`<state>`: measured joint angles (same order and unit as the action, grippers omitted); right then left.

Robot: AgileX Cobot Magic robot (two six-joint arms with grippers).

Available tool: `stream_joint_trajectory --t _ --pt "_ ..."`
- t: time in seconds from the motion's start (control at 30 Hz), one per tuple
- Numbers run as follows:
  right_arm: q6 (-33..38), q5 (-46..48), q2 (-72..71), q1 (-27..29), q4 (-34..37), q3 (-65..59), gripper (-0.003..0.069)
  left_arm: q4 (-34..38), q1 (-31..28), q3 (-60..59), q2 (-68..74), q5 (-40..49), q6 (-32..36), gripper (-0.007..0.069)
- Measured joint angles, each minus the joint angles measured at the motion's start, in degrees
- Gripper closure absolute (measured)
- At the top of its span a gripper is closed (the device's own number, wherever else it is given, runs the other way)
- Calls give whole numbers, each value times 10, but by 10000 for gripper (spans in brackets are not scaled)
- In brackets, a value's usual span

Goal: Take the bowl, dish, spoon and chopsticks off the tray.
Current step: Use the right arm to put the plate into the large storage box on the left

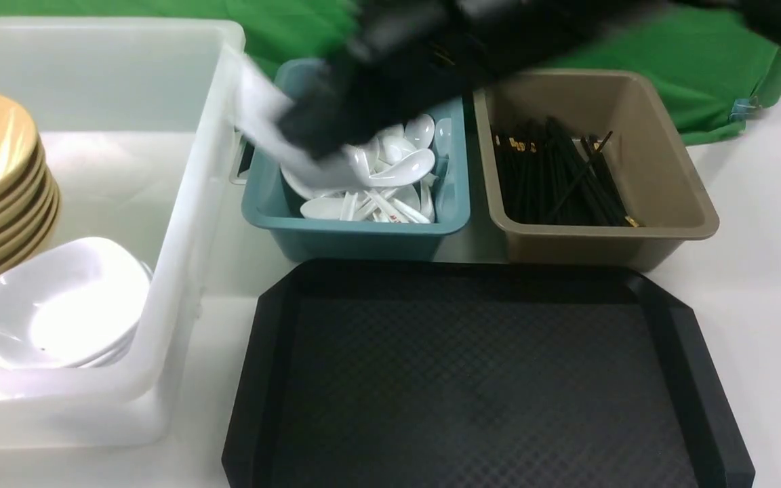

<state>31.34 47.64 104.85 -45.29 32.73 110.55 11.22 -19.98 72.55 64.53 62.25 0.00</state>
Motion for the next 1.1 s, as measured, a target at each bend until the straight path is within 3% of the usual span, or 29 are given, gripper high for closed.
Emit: stream_joint_trajectory --t 0.23,0.53,0.6,0.7,0.93,1.0,1.1 --pt "29 5 163 -78 13 192 627 1 -47 0 -13 58 3 629" --pt "71 3 270 -118 -11 229 627 12 -47 0 -13 74 20 629" --pt "78 -11 280 -126 -44 229 616 23 -47 0 -13 74 28 629" --pt "79 -19 281 -132 -77 229 560 25 -47 0 -13 74 32 629" --pt "-2 23 268 -138 -130 231 141 51 -47 0 -14 74 49 629" --pt "-36 55 250 -138 -173 231 97 60 -47 0 -14 74 52 629" --pt "-95 103 205 -135 -269 232 117 67 -41 0 -14 74 58 629"
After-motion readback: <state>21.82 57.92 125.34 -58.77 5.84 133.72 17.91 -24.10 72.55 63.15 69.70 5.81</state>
